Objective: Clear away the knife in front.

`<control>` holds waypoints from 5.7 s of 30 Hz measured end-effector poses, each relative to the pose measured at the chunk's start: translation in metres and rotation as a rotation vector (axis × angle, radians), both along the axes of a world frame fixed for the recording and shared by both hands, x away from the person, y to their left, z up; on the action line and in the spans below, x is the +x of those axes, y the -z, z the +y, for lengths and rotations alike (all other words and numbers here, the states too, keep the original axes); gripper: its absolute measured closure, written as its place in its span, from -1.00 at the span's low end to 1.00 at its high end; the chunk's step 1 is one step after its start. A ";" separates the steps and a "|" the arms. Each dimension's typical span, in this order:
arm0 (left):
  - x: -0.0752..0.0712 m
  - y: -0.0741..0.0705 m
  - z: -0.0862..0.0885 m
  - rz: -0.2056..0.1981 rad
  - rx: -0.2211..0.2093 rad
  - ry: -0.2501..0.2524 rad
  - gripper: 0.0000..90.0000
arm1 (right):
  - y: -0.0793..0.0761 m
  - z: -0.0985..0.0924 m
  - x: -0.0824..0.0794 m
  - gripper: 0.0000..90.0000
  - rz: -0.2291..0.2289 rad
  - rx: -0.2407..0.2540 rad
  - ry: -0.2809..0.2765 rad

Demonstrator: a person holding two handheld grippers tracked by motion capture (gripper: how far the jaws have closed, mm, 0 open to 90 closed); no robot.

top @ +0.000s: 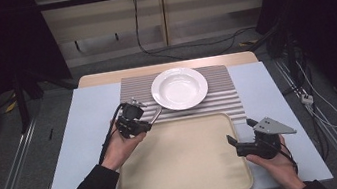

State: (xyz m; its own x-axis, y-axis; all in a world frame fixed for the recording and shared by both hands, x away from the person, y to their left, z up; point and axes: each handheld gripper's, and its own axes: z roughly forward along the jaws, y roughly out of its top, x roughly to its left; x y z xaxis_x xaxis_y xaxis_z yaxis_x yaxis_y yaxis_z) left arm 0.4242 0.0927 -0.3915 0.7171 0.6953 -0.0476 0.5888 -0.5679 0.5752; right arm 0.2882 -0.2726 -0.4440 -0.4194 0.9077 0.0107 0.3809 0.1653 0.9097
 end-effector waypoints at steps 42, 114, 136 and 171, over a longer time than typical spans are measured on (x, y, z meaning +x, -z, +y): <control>-0.046 0.040 -0.007 0.107 0.032 -0.018 0.77 | 0.000 0.001 -0.001 -0.79 -0.004 -0.003 -0.005; -0.044 0.051 -0.005 -0.068 -0.001 0.147 1.00 | 0.000 0.002 -0.001 -0.78 -0.004 -0.011 -0.012; -0.045 0.048 0.012 -0.050 0.014 0.130 1.00 | 0.000 0.001 -0.001 -0.79 -0.003 -0.009 -0.009; -0.045 0.048 0.057 -0.034 0.004 0.032 1.00 | 0.000 0.002 0.000 -0.79 -0.001 -0.007 -0.010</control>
